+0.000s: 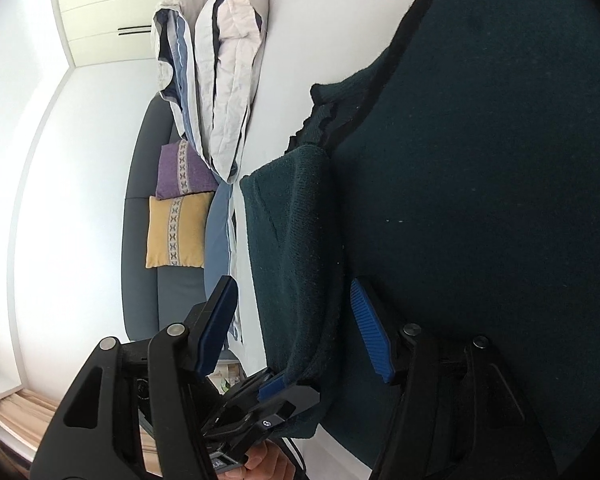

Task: Fold small clothes

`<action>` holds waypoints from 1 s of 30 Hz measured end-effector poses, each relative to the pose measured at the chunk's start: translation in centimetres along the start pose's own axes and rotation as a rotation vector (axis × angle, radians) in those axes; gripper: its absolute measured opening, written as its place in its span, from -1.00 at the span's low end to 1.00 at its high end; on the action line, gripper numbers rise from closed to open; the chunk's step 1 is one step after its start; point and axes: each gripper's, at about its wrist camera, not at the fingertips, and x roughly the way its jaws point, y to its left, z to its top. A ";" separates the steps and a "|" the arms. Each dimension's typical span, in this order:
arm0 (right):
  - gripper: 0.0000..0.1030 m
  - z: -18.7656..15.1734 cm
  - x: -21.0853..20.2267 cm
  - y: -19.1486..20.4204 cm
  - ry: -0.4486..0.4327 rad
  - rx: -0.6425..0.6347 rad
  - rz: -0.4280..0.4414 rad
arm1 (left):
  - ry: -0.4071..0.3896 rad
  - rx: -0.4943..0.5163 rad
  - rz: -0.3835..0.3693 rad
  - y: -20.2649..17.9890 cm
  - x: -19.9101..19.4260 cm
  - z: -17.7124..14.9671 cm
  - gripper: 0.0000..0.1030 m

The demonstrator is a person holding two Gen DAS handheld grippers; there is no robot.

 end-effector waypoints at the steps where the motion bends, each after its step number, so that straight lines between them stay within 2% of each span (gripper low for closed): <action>1: 0.12 0.1 0.7 0.3 0.015 -0.003 -0.023 | -0.006 0.000 0.002 0.1 -0.2 -0.1 -0.67; 3: 0.11 0.4 1.5 0.8 0.038 -0.013 -0.050 | -0.016 0.015 0.015 0.2 -0.8 -0.3 -0.66; 4: 0.01 0.5 1.7 1.1 0.048 -0.016 -0.056 | -0.020 0.021 0.020 0.3 -1.0 -0.4 -0.66; 5: -0.23 0.7 2.1 1.3 0.061 -0.018 -0.059 | -0.020 0.024 0.025 0.1 -1.0 -0.4 -0.65; 7: -0.45 0.7 2.8 1.8 0.076 -0.033 -0.110 | -0.018 0.028 0.034 -0.3 -0.9 -0.5 -0.63; 8: -0.64 0.8 3.1 2.1 0.078 -0.045 -0.143 | -0.016 0.029 0.032 -0.5 -0.8 -0.6 -0.62; 9: -0.71 0.9 3.3 2.3 0.077 -0.052 -0.165 | -0.015 0.030 0.030 -0.4 -0.9 -0.7 -0.61; 10: -0.74 0.8 3.5 2.5 0.070 -0.061 -0.186 | -0.013 0.028 0.024 -0.7 -0.9 -0.7 -0.61; 12: -0.77 0.8 3.4 3.1 0.055 -0.090 -0.221 | 0.007 0.014 0.016 -0.9 -1.3 -0.8 -0.27; 13: -0.78 0.8 3.3 3.4 0.051 -0.103 -0.231 | 0.007 0.011 0.008 -1.1 -1.9 -1.0 -0.17; 15: -0.78 0.9 2.8 4.1 0.047 -0.133 -0.254 | -0.019 0.022 -0.029 -1.5 -4.1 -1.7 0.11; 18: -0.78 1.1 0.7 4.4 0.038 -0.159 -0.282 | -0.085 0.038 -0.082 -1.6 -7.7 -2.4 0.38; 21: -0.79 1.8 -1.9 4.2 0.003 -0.154 -0.308 | -0.121 0.027 -0.057 -0.1 -9.7 -2.7 0.40; 26: -0.79 2.5 -6.4 3.3 -0.023 -0.148 -0.362 | -0.115 -0.079 -0.020 3.3 -9.7 -3.1 0.39; 30: -0.79 3.7 -9.5 3.3 -0.046 -0.148 -0.414 | -0.107 -0.073 0.003 5.9 -10.7 -4.0 0.39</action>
